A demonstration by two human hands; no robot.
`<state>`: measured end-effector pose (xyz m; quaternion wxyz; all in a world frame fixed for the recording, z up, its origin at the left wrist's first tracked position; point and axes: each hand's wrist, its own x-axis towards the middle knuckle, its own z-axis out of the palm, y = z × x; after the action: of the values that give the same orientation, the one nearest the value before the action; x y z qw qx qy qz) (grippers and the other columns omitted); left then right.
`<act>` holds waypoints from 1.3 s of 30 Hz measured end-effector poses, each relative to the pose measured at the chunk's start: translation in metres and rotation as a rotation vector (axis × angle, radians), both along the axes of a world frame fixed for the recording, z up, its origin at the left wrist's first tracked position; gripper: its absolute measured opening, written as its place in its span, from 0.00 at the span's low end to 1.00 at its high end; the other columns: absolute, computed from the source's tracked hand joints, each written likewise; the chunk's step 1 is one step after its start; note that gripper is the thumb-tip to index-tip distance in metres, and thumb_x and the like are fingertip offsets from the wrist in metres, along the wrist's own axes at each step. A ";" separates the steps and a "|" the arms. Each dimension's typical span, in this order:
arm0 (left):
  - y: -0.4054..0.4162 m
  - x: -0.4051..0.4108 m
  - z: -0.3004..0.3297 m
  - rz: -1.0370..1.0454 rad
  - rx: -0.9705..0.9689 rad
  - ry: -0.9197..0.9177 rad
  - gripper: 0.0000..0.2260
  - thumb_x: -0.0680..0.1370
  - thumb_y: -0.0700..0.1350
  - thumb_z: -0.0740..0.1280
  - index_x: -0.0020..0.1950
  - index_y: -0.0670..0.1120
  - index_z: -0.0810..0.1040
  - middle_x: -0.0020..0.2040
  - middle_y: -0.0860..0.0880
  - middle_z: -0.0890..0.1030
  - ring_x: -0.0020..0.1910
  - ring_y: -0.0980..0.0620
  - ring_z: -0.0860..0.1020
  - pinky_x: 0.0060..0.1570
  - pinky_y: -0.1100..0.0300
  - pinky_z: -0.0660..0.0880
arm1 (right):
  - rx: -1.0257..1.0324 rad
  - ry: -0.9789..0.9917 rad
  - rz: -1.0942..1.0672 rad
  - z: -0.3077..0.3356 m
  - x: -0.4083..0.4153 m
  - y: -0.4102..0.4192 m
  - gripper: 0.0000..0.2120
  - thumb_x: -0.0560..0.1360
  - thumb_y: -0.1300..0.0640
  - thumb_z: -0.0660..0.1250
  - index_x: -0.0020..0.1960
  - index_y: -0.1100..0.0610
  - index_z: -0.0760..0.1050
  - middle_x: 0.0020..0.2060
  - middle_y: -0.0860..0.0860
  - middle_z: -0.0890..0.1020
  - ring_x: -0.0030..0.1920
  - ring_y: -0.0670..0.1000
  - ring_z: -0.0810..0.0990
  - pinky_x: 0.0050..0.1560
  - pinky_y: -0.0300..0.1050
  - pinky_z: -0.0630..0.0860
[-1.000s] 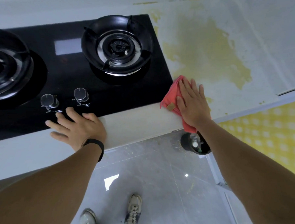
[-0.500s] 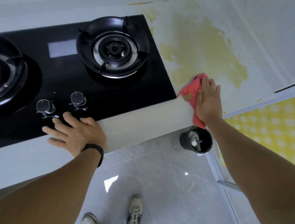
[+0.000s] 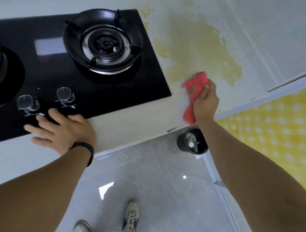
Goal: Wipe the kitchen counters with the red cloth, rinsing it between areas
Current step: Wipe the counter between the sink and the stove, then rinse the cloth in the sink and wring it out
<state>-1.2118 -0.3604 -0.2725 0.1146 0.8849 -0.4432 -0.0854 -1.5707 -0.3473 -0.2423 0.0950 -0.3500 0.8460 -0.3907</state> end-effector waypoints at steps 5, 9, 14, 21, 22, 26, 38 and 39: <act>-0.002 0.001 0.000 -0.026 0.004 -0.010 0.25 0.80 0.50 0.51 0.76 0.43 0.61 0.81 0.35 0.59 0.81 0.27 0.48 0.76 0.28 0.47 | -0.217 -0.184 -0.092 0.014 0.024 0.015 0.17 0.88 0.55 0.52 0.68 0.59 0.75 0.51 0.48 0.81 0.46 0.42 0.76 0.44 0.27 0.69; 0.000 0.000 0.010 -0.055 0.007 0.071 0.26 0.80 0.50 0.51 0.77 0.43 0.63 0.81 0.35 0.59 0.81 0.27 0.48 0.76 0.27 0.46 | -0.355 -0.505 -0.180 0.042 0.053 0.046 0.15 0.87 0.57 0.52 0.61 0.60 0.76 0.44 0.47 0.80 0.38 0.35 0.78 0.43 0.34 0.73; 0.036 0.024 0.062 -0.322 0.009 0.239 0.20 0.78 0.50 0.59 0.70 0.48 0.69 0.73 0.44 0.66 0.69 0.39 0.70 0.76 0.35 0.56 | -0.440 -1.169 -0.152 0.099 0.092 0.101 0.17 0.87 0.52 0.53 0.61 0.54 0.79 0.49 0.52 0.84 0.48 0.52 0.84 0.53 0.50 0.81; 0.119 0.040 0.195 -0.353 -0.026 0.947 0.05 0.82 0.47 0.63 0.57 0.50 0.76 0.56 0.49 0.81 0.54 0.45 0.82 0.48 0.56 0.76 | -0.403 -1.591 0.204 0.207 0.203 0.138 0.26 0.84 0.40 0.55 0.46 0.49 0.89 0.45 0.52 0.87 0.46 0.53 0.85 0.45 0.47 0.82; 0.128 0.047 0.217 -0.335 0.027 1.084 0.08 0.83 0.50 0.62 0.59 0.50 0.76 0.59 0.48 0.82 0.54 0.46 0.83 0.49 0.56 0.77 | -0.365 -1.595 0.302 0.222 0.225 0.140 0.26 0.84 0.39 0.55 0.48 0.50 0.89 0.46 0.53 0.87 0.46 0.53 0.86 0.45 0.46 0.82; 0.168 0.096 0.291 -0.294 0.044 1.439 0.18 0.84 0.57 0.57 0.61 0.48 0.80 0.54 0.48 0.86 0.47 0.49 0.84 0.44 0.55 0.80 | -0.172 -1.604 0.628 0.255 0.313 0.145 0.30 0.78 0.41 0.67 0.68 0.64 0.76 0.61 0.67 0.80 0.57 0.61 0.82 0.59 0.56 0.79; 0.324 0.310 0.366 -0.103 -0.599 0.799 0.03 0.81 0.47 0.68 0.50 0.51 0.82 0.48 0.54 0.84 0.46 0.56 0.80 0.48 0.66 0.75 | 0.211 -1.573 0.925 0.297 0.578 0.226 0.29 0.82 0.41 0.62 0.69 0.65 0.76 0.63 0.66 0.81 0.63 0.62 0.82 0.69 0.62 0.75; 0.341 0.327 0.365 -0.067 -0.600 0.834 0.03 0.81 0.49 0.69 0.50 0.51 0.82 0.46 0.54 0.84 0.44 0.57 0.80 0.46 0.65 0.75 | 0.246 -1.569 0.978 0.299 0.601 0.241 0.30 0.83 0.40 0.61 0.68 0.66 0.77 0.62 0.66 0.82 0.62 0.63 0.83 0.68 0.62 0.76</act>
<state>-0.8851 -0.0197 0.0929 0.5277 0.6892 -0.3927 -0.3037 -0.9696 -0.1061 0.0566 0.8298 -0.2908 0.3340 -0.3396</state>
